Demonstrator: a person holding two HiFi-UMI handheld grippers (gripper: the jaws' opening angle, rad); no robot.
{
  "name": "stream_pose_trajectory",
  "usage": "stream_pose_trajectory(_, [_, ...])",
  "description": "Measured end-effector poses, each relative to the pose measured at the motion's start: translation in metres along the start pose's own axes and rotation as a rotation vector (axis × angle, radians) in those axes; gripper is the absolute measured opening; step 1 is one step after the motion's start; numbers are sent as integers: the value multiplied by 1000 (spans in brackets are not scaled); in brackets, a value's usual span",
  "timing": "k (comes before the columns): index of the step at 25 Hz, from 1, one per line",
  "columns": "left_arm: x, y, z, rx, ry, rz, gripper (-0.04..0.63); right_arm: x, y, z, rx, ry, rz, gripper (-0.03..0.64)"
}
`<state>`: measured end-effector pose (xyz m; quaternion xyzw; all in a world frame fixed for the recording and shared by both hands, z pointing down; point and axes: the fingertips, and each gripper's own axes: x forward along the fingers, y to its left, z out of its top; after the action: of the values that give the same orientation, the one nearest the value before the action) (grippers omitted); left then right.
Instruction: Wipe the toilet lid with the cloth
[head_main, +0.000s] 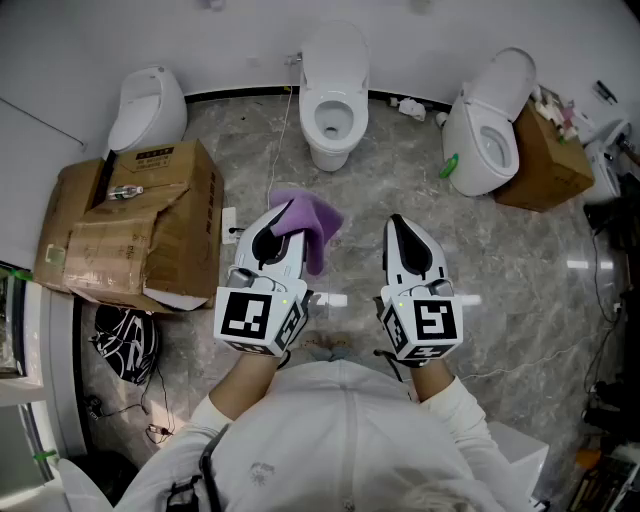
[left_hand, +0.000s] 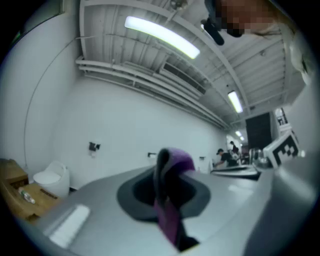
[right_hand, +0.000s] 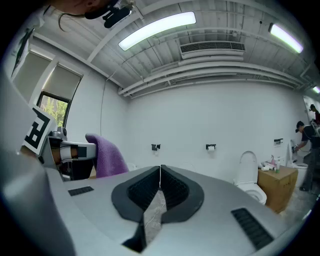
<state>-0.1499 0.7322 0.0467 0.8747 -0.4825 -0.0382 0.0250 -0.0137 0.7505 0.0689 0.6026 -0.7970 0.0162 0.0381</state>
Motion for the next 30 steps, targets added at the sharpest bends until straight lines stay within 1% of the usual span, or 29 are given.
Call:
stream_pose_trajectory(8, [-4,-5,-2,2,-1,-26,14,-5,5,-3,0,0,-12,21])
stream_pose_trajectory(12, [-10,-2,-3,4,-7,-34,14,-5,8,-7,18,-7,-16,21])
stream_pose_trajectory(15, [-18,9,-6,6,-5,-27,14,-2,11,-10,41,-20,-23,21])
stream_pose_trajectory(21, [-25,34,-7,-6,-12,3,14,6,18,-10,34,-21,-28,21])
stream_pose_trajectory(30, [-13,53,-6,-28,-20,7,14,28,18,-5,16,-17,-26,21])
